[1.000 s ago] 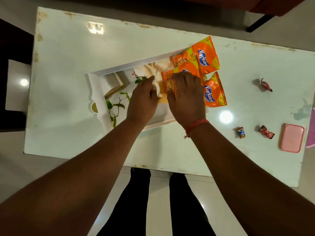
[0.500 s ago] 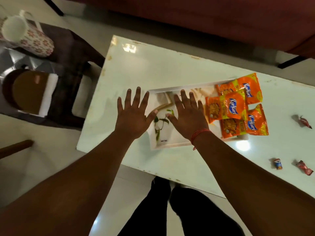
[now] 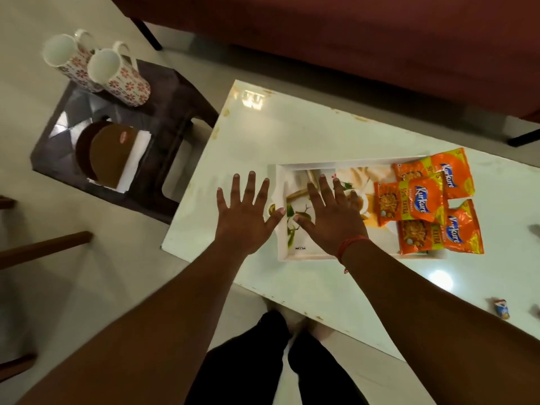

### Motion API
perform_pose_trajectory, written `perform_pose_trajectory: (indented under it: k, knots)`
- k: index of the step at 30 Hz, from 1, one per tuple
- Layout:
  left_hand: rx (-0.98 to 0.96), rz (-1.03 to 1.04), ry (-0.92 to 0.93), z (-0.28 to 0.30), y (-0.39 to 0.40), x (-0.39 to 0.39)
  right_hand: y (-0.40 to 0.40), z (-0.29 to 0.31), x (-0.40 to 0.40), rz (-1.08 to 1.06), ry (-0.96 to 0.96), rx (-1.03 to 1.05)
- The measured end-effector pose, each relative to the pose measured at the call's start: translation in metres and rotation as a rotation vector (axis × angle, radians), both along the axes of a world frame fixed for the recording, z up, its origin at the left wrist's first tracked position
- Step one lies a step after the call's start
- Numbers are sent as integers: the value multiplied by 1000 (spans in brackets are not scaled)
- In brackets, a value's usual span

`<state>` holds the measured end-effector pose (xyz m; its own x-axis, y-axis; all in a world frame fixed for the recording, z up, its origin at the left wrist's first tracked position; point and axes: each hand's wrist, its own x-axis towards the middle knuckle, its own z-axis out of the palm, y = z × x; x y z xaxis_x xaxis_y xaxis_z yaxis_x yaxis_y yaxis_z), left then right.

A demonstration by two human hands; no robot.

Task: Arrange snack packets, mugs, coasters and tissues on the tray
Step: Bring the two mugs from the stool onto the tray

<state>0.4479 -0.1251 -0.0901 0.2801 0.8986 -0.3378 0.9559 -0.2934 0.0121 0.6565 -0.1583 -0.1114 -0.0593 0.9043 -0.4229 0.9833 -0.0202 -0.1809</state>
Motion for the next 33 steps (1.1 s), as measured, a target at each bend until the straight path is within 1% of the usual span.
perform_pose_trajectory:
  k: [4, 7, 10, 13, 18, 22, 27, 30, 33]
  knots:
    - [14, 6, -7, 5, 9, -16, 9, 2, -16, 7, -5, 45]
    - [6, -4, -9, 2, 24, -35, 20, 2, -31, -4, 7, 39]
    - [20, -19, -32, -4, 43, -57, 35, 3, -53, -30, 10, 49]
    - [63, -42, -77, -1, 67, -87, 58, 7, -83, -5, -12, 67]
    - [151, -176, -103, 29, 129, -152, 124, 25, -145, 24, -20, 124]
    - [232, -213, -127, 60, 194, -207, 187, 46, -202, 54, 22, 198]
    - [358, -187, -135, 86, 265, -273, 260, 69, -271, 33, 93, 310]
    - [376, -136, -73, 86, 304, -310, 295, 77, -309, 7, 153, 369]
    - [368, -92, -15, 79, 337, -341, 322, 79, -341, 30, 160, 407]
